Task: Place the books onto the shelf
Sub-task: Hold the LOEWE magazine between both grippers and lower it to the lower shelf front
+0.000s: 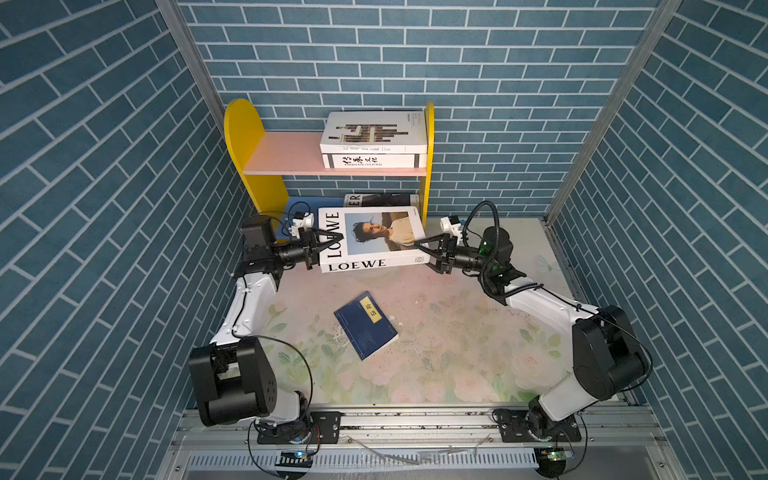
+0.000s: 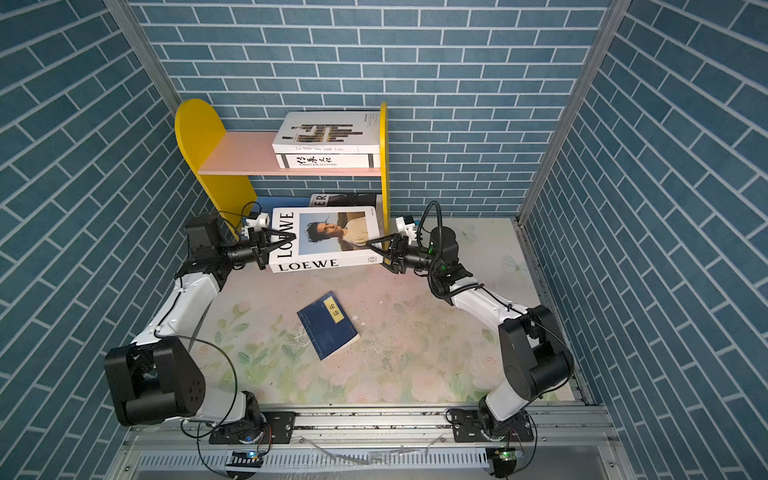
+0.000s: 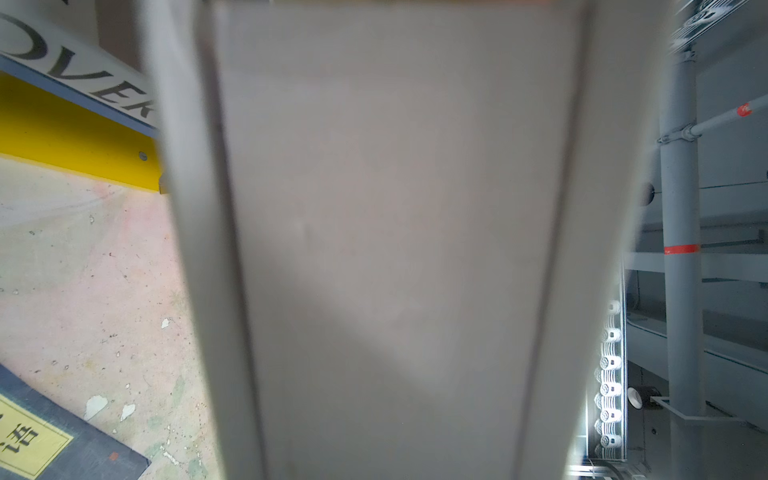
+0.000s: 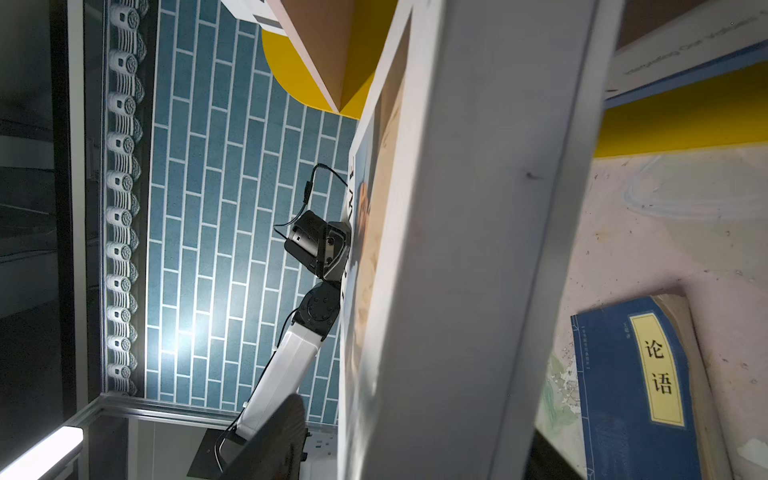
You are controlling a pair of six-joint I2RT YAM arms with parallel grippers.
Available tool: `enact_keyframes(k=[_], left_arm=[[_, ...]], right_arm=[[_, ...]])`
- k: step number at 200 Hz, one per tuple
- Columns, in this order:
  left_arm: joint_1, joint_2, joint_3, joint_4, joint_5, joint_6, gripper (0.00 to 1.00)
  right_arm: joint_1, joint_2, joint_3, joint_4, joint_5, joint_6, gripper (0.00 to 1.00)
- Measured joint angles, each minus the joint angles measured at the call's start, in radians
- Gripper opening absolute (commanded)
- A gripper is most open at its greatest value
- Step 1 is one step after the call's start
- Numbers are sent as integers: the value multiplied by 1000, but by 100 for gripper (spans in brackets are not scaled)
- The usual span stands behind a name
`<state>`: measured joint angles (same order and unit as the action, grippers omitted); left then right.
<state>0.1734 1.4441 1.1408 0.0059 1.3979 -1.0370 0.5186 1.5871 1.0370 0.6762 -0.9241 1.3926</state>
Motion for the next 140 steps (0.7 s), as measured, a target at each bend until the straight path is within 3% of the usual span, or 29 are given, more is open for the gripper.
enact_keyframes(k=[55, 83, 140], left_arm=[[-13, 37, 32, 22, -6, 2, 38], [-14, 65, 44, 25, -16, 7, 58], [-10, 74, 82, 6, -138, 13, 79]], right_arm=[[18, 31, 0, 29, 16, 23, 52], [18, 45, 0, 52, 36, 48, 44], [28, 97, 0, 159, 121, 101, 38]])
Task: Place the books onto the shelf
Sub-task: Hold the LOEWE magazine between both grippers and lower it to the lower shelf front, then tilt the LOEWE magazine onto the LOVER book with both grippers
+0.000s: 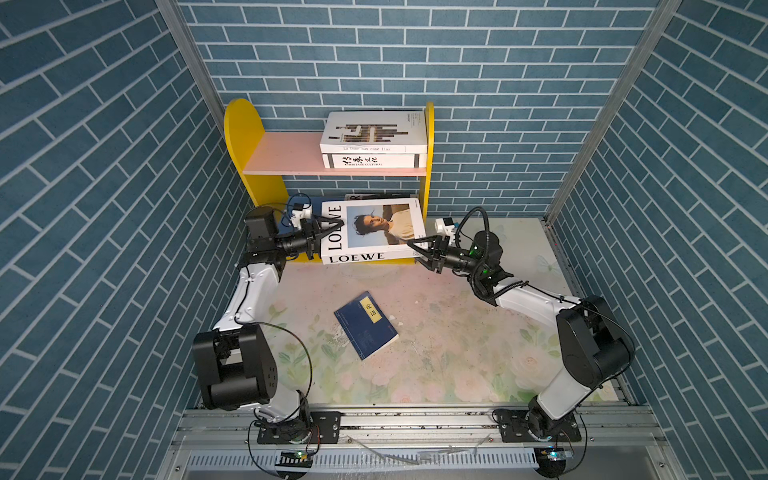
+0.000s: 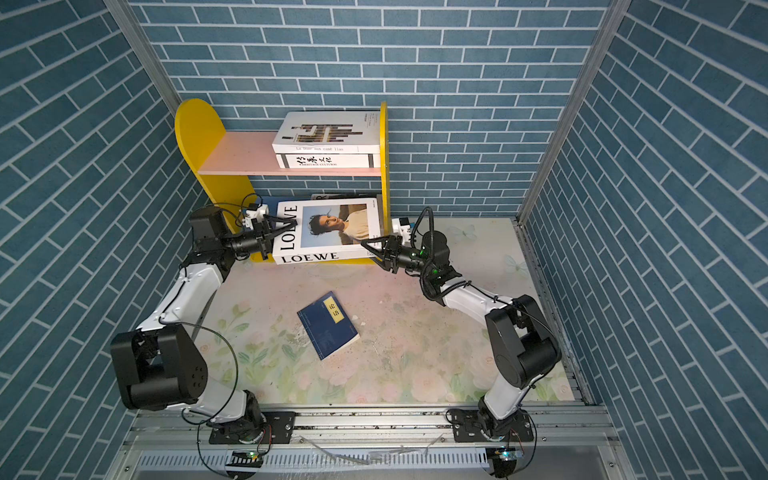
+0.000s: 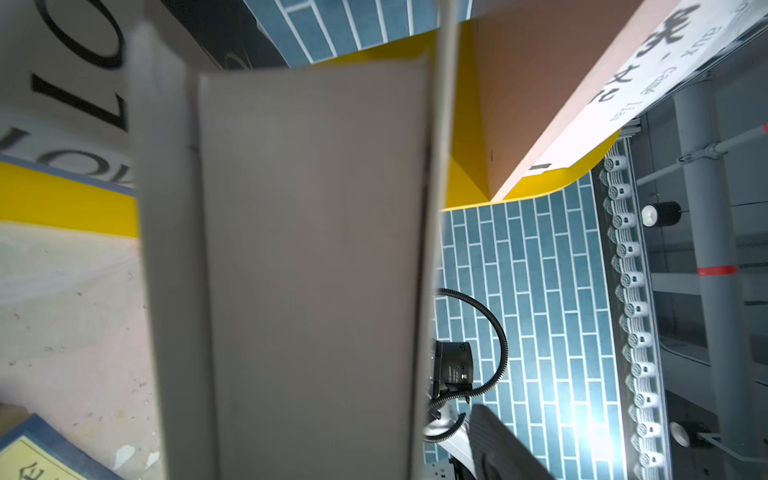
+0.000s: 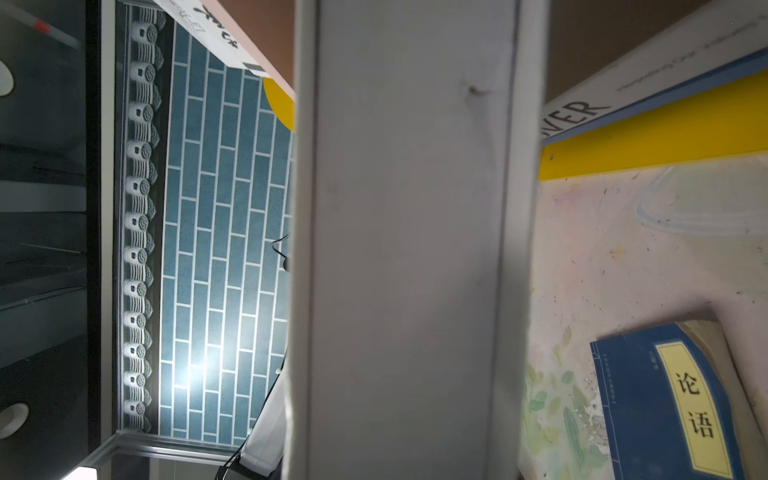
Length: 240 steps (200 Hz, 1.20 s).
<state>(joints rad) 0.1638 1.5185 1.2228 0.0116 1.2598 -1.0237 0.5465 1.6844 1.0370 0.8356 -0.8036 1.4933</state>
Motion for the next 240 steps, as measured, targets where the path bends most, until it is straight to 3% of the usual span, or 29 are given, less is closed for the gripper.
enact_keyframes(k=[59, 100, 173, 199, 240], left_arm=[[35, -64, -16, -139, -161, 82, 91], [40, -164, -56, -233, -227, 122, 93], [40, -175, -175, -79, -302, -58, 93], [39, -149, -174, 0, -287, -114, 89], [26, -116, -174, 83, -266, -173, 72]], right_arm=[[4, 98, 87, 10, 66, 4, 36], [8, 120, 113, 17, 92, 8, 36], [12, 159, 135, 32, 94, 30, 37], [19, 159, 135, 40, 94, 30, 37], [31, 159, 136, 46, 101, 31, 37]])
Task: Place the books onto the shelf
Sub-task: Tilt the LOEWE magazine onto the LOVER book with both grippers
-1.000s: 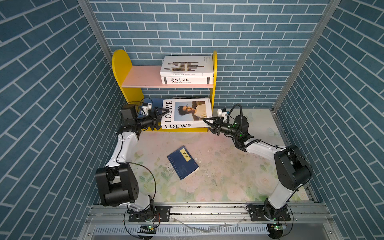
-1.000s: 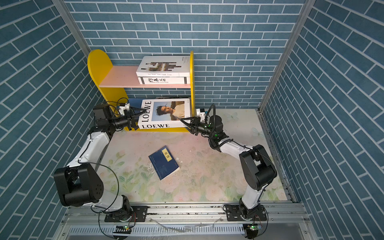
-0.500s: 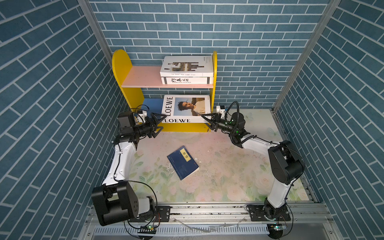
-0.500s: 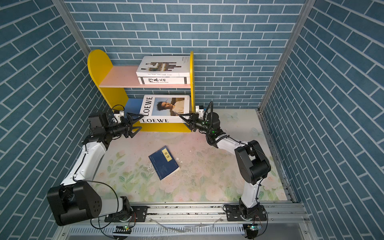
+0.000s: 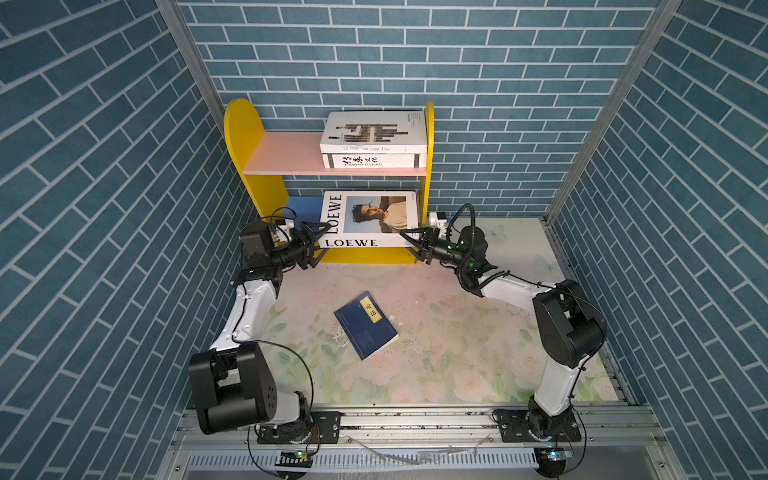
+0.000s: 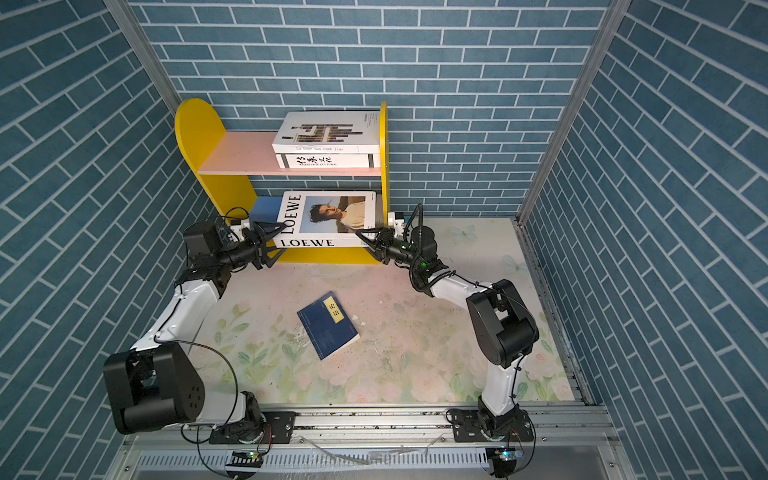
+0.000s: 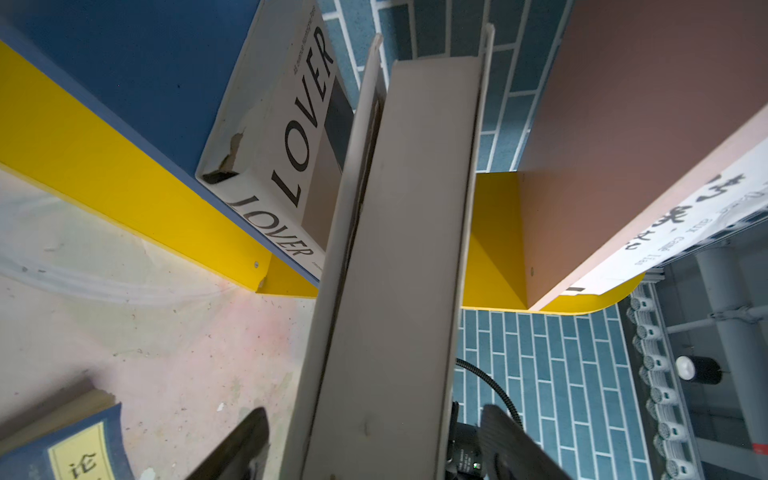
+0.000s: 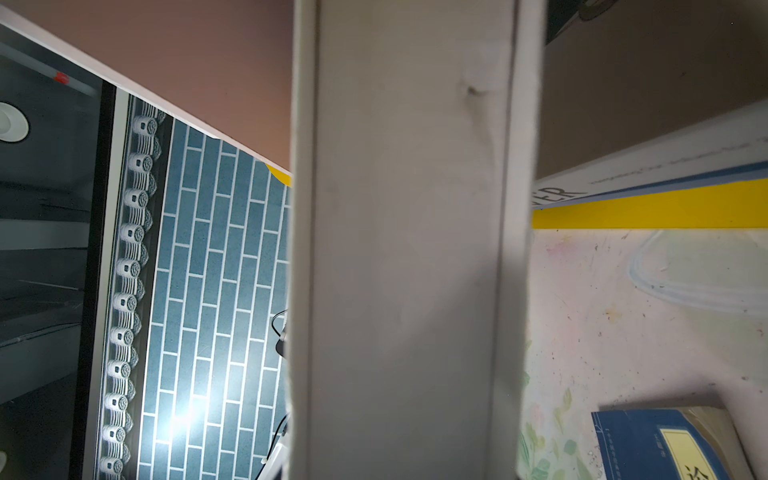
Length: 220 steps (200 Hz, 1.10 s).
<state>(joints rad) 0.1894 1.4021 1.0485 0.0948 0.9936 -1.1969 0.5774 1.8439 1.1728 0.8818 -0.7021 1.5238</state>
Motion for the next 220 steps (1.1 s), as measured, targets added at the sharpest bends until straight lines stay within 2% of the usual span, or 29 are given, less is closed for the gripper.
enact_keyframes(k=[65, 101, 147, 175, 202, 220], left_arm=[[-13, 3, -1, 80, 7, -52, 41], [-14, 31, -22, 200, 4, -111, 35], [-19, 103, -50, 389, -6, -210, 31], [-23, 220, -49, 624, -26, -330, 28], [-24, 359, -37, 882, -55, -481, 27], [-24, 418, -17, 969, -61, -539, 27]], right_arm=[[5, 5, 12, 17, 19, 28, 38], [5, 32, 43, 19, 27, 50, 39], [6, 51, 66, 18, 45, 47, 63], [10, 51, 76, 24, 58, 47, 77], [10, 51, 75, 22, 74, 46, 83], [10, 44, 60, 15, 89, 42, 83]])
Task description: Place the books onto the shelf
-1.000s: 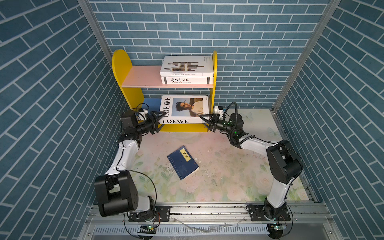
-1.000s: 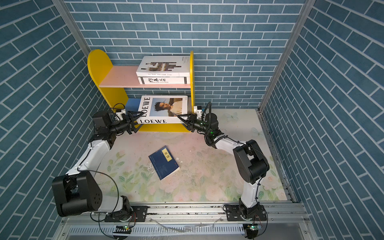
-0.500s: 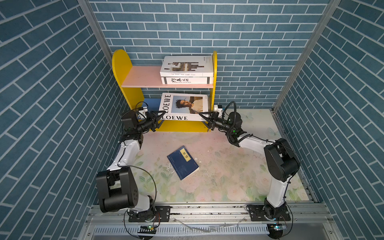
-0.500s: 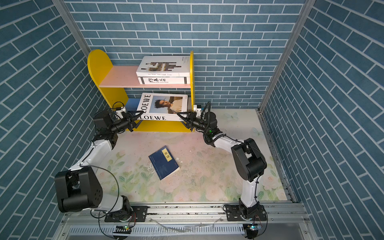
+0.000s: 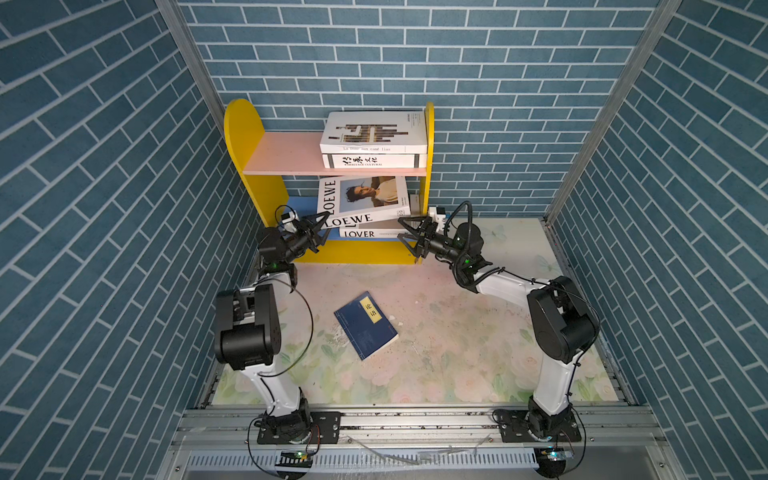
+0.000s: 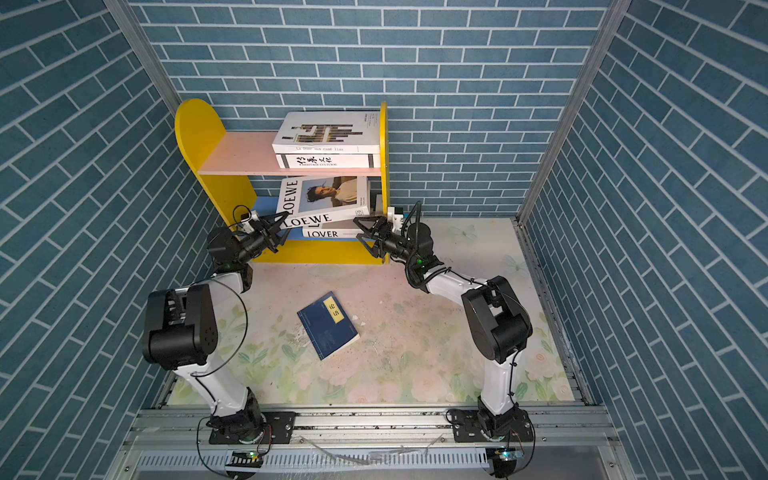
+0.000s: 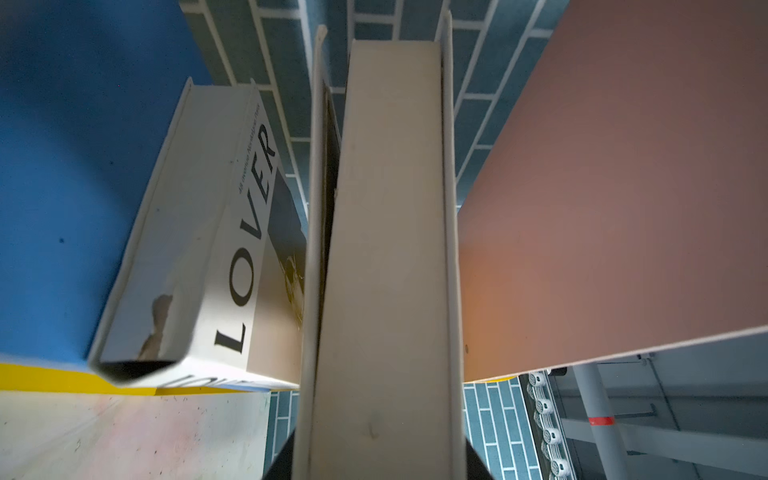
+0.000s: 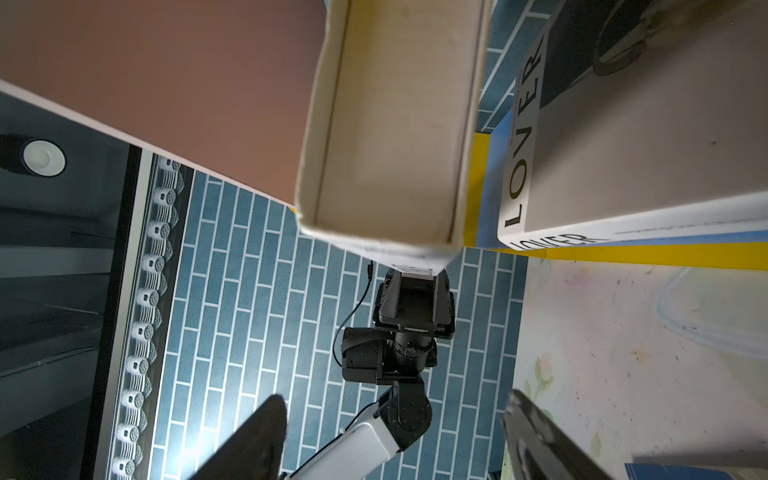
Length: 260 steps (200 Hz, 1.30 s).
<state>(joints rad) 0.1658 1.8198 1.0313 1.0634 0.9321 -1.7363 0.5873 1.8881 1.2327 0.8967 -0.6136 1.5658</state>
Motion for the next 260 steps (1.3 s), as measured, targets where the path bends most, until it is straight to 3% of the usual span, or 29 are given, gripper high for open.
enact_keyframes(k=[28, 58, 94, 141, 207, 260], left_arm=[[0, 2, 39, -4, 16, 9, 27], [-2, -53, 80, -155, 42, 138, 28], [-17, -85, 126, -351, 61, 290, 28], [-41, -49, 185, -462, 57, 362, 28], [-78, 2, 250, -561, 17, 430, 29], [-83, 22, 270, -591, -8, 454, 29]], right_arm=[[-6, -28, -41, -58, 18, -23, 84], [-18, -84, -47, -188, 41, -98, 88], [-32, -185, -15, -444, 90, -274, 91], [-34, -261, 113, -759, 196, -497, 92], [-34, -237, 154, -915, 368, -630, 92], [-34, -164, 252, -930, 483, -715, 92]])
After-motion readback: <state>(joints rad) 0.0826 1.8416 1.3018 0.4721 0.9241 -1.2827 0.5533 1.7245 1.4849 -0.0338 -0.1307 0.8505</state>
